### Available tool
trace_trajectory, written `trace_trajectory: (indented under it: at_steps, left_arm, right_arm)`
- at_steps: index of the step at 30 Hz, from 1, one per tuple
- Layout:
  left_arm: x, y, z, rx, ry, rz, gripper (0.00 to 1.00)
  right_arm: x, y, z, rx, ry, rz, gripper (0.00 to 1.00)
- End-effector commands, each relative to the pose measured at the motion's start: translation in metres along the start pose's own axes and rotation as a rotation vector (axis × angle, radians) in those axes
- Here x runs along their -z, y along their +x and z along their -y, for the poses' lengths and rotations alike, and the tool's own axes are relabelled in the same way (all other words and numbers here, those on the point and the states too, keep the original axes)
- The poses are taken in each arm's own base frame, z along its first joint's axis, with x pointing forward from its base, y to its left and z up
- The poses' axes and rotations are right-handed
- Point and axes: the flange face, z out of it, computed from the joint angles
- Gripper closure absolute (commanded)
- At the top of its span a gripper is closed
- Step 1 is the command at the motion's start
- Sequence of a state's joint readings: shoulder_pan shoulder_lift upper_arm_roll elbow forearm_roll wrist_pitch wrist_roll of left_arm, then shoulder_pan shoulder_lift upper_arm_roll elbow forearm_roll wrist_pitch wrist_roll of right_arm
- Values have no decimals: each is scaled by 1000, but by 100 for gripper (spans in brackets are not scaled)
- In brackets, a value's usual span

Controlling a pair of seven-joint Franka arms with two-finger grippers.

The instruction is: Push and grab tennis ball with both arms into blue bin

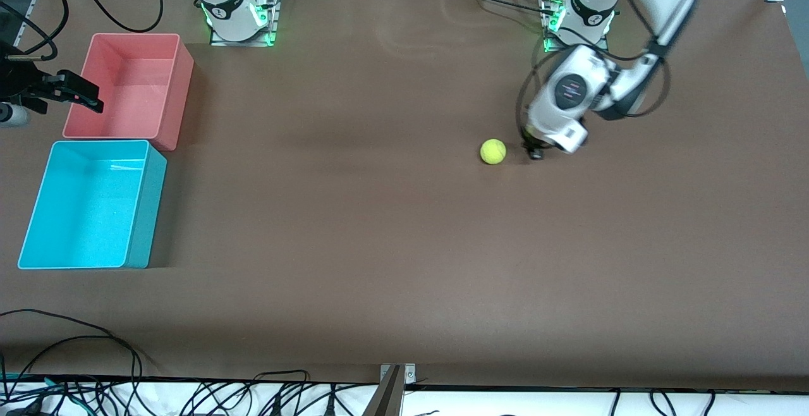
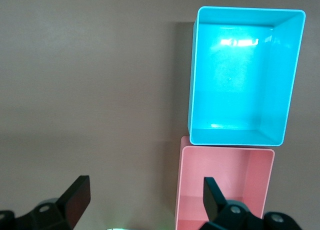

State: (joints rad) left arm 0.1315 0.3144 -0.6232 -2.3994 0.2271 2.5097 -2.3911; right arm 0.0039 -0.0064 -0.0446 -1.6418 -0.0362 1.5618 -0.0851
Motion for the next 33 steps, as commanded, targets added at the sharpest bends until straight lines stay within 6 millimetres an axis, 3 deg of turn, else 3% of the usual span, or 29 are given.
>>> trace_trajectory:
  at_steps: [1, 4, 9, 16, 18, 22, 28, 33]
  left_arm:
    - [6, -52, 9, 65, 24, 46, 100]
    - [25, -73, 2, 90, 8, 95, 100]
    - [53, -81, -15, 109, 42, 78, 100]
    - [51, -63, -17, 11, 134, -19, 100]
    - [52, -55, -23, -3, 138, -35, 100]
    - [71, -31, -53, -36, 123, -31, 100]
    - [134, 25, -117, -148, 97, -38, 100]
    - [182, 72, -161, -307, 29, -41, 100]
  right_arm:
    - [4, 0, -2, 12, 21, 0, 0]
    - [4, 0, -2, 12, 21, -2, 0]
    - [4, 0, -2, 11, 21, -2, 0]
    - [4, 0, -2, 11, 21, -2, 0]
    - [4, 0, -2, 9, 21, -2, 0]
    - [4, 0, -2, 5, 21, -2, 0]
    - [1, 0, 0, 11, 22, 9, 0]
    - [-18, 4, 14, 25, 34, 84, 0]
